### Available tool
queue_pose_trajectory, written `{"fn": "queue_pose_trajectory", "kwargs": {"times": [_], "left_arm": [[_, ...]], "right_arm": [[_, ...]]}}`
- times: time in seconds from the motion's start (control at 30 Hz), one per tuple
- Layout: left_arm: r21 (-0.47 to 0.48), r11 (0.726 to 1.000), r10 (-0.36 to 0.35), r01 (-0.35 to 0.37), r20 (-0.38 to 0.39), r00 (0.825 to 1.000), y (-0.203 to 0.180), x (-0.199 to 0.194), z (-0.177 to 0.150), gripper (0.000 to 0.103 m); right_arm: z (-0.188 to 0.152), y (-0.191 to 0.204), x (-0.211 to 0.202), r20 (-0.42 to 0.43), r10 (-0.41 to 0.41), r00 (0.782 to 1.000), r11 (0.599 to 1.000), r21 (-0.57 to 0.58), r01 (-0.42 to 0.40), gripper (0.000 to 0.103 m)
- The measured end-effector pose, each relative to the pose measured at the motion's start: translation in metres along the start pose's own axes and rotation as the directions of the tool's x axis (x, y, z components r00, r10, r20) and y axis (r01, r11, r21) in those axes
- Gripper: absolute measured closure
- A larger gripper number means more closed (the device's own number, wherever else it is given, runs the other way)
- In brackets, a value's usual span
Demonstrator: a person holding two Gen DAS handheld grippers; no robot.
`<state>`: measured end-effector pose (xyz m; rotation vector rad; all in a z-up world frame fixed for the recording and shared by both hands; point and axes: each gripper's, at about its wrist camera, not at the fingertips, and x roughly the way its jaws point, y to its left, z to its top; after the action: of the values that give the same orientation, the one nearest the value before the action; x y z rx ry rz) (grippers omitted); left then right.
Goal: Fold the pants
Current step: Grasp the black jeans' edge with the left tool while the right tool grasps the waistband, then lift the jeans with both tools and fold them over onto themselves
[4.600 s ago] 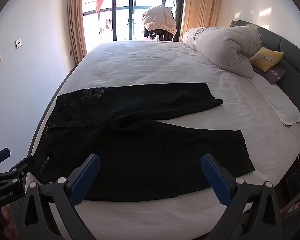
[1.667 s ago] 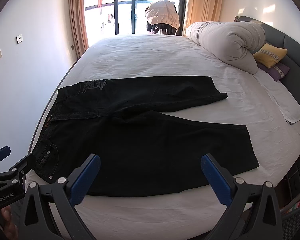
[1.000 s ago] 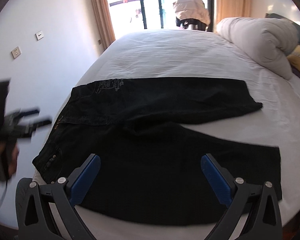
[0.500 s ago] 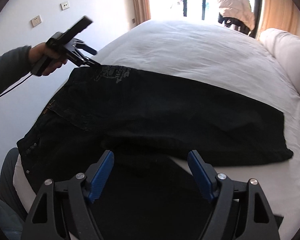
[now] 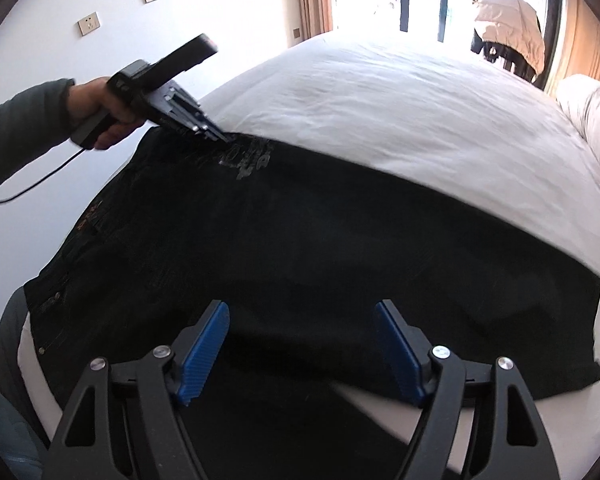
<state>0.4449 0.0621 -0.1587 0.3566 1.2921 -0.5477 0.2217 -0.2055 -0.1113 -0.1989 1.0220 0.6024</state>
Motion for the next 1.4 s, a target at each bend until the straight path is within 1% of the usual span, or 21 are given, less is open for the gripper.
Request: {"fn": "queue_pose_trajectory", "kwargs": {"times": [0.07, 0.1, 0.2, 0.23, 0.27, 0.33, 0.4, 0.5, 0.57, 0.63, 0.77, 0.87, 0.93, 1.0, 1.07, 1.1, 1.17, 1.23, 1.4], "left_arm": [[0.017, 1.0, 0.023, -0.024, 0.034, 0.999, -0.009, -0.009, -0.005, 0.094], [0.026, 0.999, 0.042, -0.044, 0.063, 0.997, -0.015, -0.016, -0.008, 0.095], [0.055, 0.994, 0.086, -0.093, 0.131, 0.988, -0.032, -0.036, -0.025, 0.096], [0.063, 0.992, 0.101, -0.112, 0.157, 0.982, -0.038, -0.043, -0.031, 0.096], [0.076, 0.989, 0.114, -0.129, 0.177, 0.978, -0.043, -0.051, -0.037, 0.096], [0.104, 0.981, 0.14, -0.166, 0.215, 0.967, -0.055, -0.063, -0.051, 0.096], [0.118, 0.977, 0.146, -0.178, 0.242, 0.959, -0.063, -0.075, -0.068, 0.096], [0.12, 0.975, 0.149, -0.188, 0.277, 0.949, -0.067, -0.084, -0.079, 0.096], [0.113, 0.976, 0.145, -0.184, 0.288, 0.946, -0.067, -0.09, -0.081, 0.097], [0.109, 0.977, 0.144, -0.183, 0.3, 0.943, -0.068, -0.092, -0.084, 0.097], [0.134, 0.969, 0.158, -0.209, 0.315, 0.936, -0.075, -0.091, -0.083, 0.097], [0.143, 0.967, 0.155, -0.209, 0.318, 0.935, -0.079, -0.086, -0.08, 0.097], [0.139, 0.969, 0.151, -0.203, 0.317, 0.936, -0.078, -0.085, -0.08, 0.097], [0.134, 0.971, 0.148, -0.199, 0.318, 0.937, -0.077, -0.085, -0.081, 0.097], [0.132, 0.972, 0.146, -0.196, 0.316, 0.937, -0.078, -0.086, -0.082, 0.097], [0.131, 0.972, 0.146, -0.196, 0.317, 0.937, -0.077, -0.086, -0.081, 0.097], [0.128, 0.972, 0.147, -0.196, 0.318, 0.937, -0.078, -0.087, -0.081, 0.097], [0.122, 0.973, 0.15, -0.198, 0.321, 0.935, -0.078, -0.088, -0.082, 0.097], [0.098, 0.976, 0.15, -0.192, 0.333, 0.931, -0.082, -0.095, -0.087, 0.097]], "right_arm": [[0.013, -0.004, 0.002, 0.018, -0.005, 1.0, 0.999, -0.032, 0.006, 0.026], [0.02, -0.004, 0.003, 0.022, -0.008, 1.0, 0.999, -0.052, 0.009, 0.026], [0.043, -0.011, 0.015, 0.016, -0.04, 0.999, 0.991, -0.126, 0.042, 0.028], [0.053, -0.015, 0.022, 0.004, -0.054, 0.999, 0.986, -0.155, 0.054, 0.033], [0.06, -0.017, 0.026, -0.006, -0.059, 0.998, 0.984, -0.17, 0.057, 0.035], [0.075, -0.025, 0.041, -0.026, -0.081, 0.996, 0.975, -0.211, 0.073, 0.037], [0.086, -0.029, 0.053, -0.042, -0.099, 0.994, 0.964, -0.252, 0.085, 0.039], [0.097, -0.036, 0.074, -0.089, -0.113, 0.99, 0.943, -0.325, 0.079, 0.04], [0.103, -0.04, 0.088, -0.13, -0.139, 0.982, 0.924, -0.375, 0.081, 0.043], [0.105, -0.044, 0.098, -0.149, -0.16, 0.976, 0.907, -0.412, 0.086, 0.043], [0.109, -0.051, 0.105, -0.173, -0.166, 0.971, 0.889, -0.452, 0.071, 0.043], [0.114, -0.053, 0.108, -0.179, -0.162, 0.97, 0.888, -0.455, 0.064, 0.044], [0.115, -0.045, 0.106, -0.182, -0.14, 0.973, 0.89, -0.453, 0.043, 0.045], [0.115, -0.035, 0.108, -0.19, -0.131, 0.973, 0.884, -0.466, 0.028, 0.052], [0.115, -0.031, 0.113, -0.214, -0.124, 0.969, 0.881, -0.473, 0.009, 0.075], [0.116, -0.031, 0.113, -0.221, -0.113, 0.969, 0.887, -0.463, -0.002, 0.078], [0.116, -0.027, 0.113, -0.216, -0.096, 0.972, 0.896, -0.445, -0.011, 0.088], [0.113, -0.024, 0.109, -0.206, -0.08, 0.975, 0.9, -0.436, -0.019, 0.092], [0.109, -0.023, 0.092, -0.145, -0.067, 0.987, 0.926, -0.378, 0.008, 0.095]]}}
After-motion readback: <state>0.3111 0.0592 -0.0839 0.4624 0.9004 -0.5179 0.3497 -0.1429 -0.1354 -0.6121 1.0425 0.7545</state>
